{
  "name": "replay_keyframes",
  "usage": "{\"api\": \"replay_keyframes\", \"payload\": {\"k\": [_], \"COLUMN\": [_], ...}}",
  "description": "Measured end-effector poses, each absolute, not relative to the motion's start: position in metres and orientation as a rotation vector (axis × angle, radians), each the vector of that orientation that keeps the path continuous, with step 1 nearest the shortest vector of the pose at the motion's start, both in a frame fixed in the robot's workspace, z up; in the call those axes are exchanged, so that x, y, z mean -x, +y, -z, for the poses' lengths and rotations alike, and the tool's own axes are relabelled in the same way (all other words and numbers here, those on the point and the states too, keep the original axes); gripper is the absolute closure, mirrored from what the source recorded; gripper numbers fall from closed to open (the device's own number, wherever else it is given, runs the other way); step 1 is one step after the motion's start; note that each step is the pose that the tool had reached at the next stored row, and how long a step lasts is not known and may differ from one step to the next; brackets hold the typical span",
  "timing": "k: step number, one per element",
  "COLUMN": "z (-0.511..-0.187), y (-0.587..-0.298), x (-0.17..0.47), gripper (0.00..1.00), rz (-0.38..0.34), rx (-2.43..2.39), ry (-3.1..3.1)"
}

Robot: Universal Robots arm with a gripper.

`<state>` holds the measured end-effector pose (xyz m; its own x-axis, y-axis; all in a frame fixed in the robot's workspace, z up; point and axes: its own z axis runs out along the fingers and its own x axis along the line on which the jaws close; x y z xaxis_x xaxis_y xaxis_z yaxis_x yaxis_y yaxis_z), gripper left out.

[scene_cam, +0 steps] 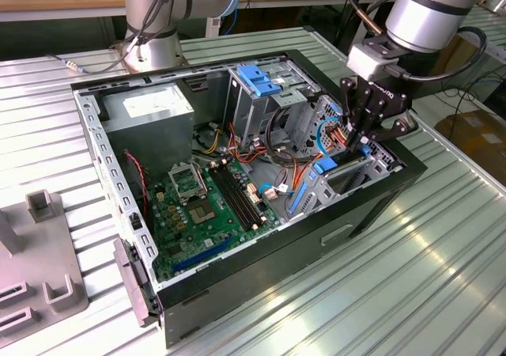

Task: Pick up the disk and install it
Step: 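Insert the first disk wire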

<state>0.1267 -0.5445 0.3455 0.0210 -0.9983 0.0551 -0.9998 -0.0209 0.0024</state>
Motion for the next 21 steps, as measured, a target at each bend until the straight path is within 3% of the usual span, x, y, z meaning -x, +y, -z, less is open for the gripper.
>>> {"api": "replay_keyframes", "payload": {"k": [15, 21], "z": [-0.34, -0.3493], "y": [-0.5448, -0.5448], "x": [-0.1266, -0.1266], "gripper": [0.84, 0.76], "rz": [-0.057, -0.057], "rx": [-2.216, -2.216], "ry": [-2.17, -2.17]}}
